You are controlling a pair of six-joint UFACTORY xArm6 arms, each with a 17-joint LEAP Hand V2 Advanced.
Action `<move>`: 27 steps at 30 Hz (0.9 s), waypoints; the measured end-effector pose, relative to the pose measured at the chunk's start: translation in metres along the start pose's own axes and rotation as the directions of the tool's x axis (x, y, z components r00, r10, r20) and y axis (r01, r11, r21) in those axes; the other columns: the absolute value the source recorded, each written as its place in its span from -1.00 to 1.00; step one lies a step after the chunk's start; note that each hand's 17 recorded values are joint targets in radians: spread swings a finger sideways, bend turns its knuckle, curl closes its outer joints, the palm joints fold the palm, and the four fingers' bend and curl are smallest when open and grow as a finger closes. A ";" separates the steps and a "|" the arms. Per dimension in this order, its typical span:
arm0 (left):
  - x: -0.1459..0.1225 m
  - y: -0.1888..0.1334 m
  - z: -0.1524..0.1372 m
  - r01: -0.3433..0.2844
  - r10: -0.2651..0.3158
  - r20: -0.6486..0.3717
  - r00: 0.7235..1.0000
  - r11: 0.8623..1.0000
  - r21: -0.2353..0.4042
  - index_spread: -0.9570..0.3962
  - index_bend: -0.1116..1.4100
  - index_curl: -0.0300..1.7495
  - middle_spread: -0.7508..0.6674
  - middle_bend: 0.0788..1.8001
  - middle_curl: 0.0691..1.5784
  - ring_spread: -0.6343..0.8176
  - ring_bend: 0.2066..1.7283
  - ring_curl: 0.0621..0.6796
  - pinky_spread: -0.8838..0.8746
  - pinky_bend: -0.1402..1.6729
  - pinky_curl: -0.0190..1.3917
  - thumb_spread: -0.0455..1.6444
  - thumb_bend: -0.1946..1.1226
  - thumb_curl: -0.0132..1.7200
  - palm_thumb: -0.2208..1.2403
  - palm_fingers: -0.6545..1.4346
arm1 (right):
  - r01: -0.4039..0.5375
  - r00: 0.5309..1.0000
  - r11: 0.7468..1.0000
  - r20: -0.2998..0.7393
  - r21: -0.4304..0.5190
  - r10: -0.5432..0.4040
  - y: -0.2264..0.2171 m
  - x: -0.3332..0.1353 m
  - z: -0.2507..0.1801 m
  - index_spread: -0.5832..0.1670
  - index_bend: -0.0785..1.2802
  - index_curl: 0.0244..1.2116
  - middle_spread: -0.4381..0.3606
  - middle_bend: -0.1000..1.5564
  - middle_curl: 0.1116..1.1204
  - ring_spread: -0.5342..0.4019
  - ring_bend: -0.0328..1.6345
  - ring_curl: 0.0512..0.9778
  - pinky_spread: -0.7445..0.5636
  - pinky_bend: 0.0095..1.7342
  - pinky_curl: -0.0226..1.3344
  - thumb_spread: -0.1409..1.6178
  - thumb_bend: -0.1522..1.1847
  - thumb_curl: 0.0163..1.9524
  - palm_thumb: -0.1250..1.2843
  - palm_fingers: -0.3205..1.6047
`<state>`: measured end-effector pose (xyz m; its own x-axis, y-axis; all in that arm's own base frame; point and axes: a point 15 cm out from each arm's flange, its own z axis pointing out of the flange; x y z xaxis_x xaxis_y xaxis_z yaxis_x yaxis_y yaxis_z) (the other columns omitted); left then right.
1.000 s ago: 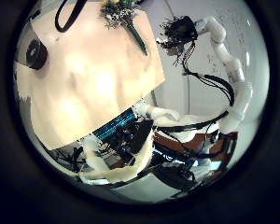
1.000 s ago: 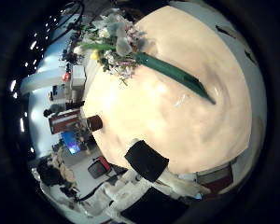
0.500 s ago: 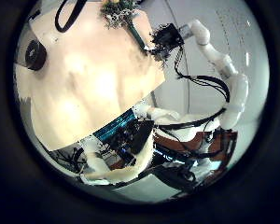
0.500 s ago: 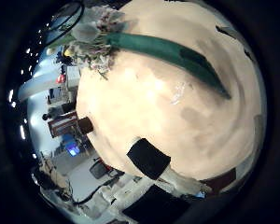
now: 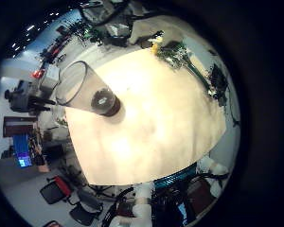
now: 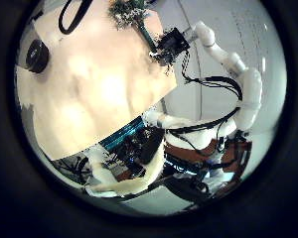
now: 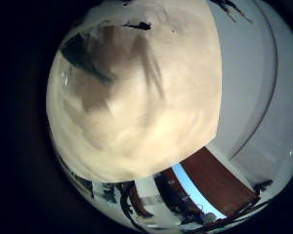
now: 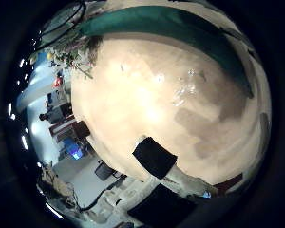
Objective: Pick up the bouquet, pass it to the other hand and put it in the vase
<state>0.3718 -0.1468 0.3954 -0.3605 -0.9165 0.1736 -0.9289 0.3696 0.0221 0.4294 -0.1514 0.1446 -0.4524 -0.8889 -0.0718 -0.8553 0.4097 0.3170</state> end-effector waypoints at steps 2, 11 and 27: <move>0.000 0.000 0.000 0.001 -0.001 -0.001 1.000 1.000 0.002 0.41 -0.62 -0.58 0.46 -0.87 -0.65 0.56 -0.59 -0.54 0.64 -0.36 -0.75 0.23 -0.75 -0.65 -0.50 -0.27 | 0.004 1.000 1.000 -0.002 -0.010 -0.004 -0.001 -0.002 0.005 0.30 -0.65 -0.53 0.53 -0.43 -0.49 0.53 0.04 -0.59 0.69 -0.12 -0.66 0.43 -0.80 -0.66 -0.24 -0.40; -0.003 0.000 -0.003 0.005 -0.005 -0.009 1.000 1.000 0.008 0.41 -0.62 -0.58 0.46 -0.87 -0.65 0.56 -0.59 -0.54 0.64 -0.36 -0.75 0.23 -0.74 -0.66 -0.50 -0.27 | 0.006 1.000 1.000 -0.005 -0.024 -0.006 -0.010 -0.005 0.013 0.30 -0.59 -0.50 0.42 -0.33 -0.44 0.31 0.12 -0.58 0.51 -0.15 -0.71 0.43 -0.80 -0.65 -0.21 -0.22; -0.016 0.002 -0.006 0.020 -0.020 -0.011 1.000 1.000 0.013 0.41 -0.62 -0.58 0.46 -0.87 -0.65 0.57 -0.59 -0.54 0.64 -0.37 -0.75 0.24 -0.74 -0.65 -0.49 -0.27 | 0.018 0.999 0.999 -0.030 -0.049 -0.020 -0.030 -0.020 0.015 -0.04 -0.51 -0.37 -0.02 -0.09 -0.30 -0.22 0.32 -0.50 0.02 -0.07 -0.86 0.39 -0.79 -0.63 -0.05 0.33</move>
<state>0.3759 -0.1307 0.3988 -0.3412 -0.9217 0.1844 -0.9369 0.3493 0.0123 0.4604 -0.1424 0.1219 -0.4278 -0.9025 -0.0500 -0.8502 0.3830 0.3612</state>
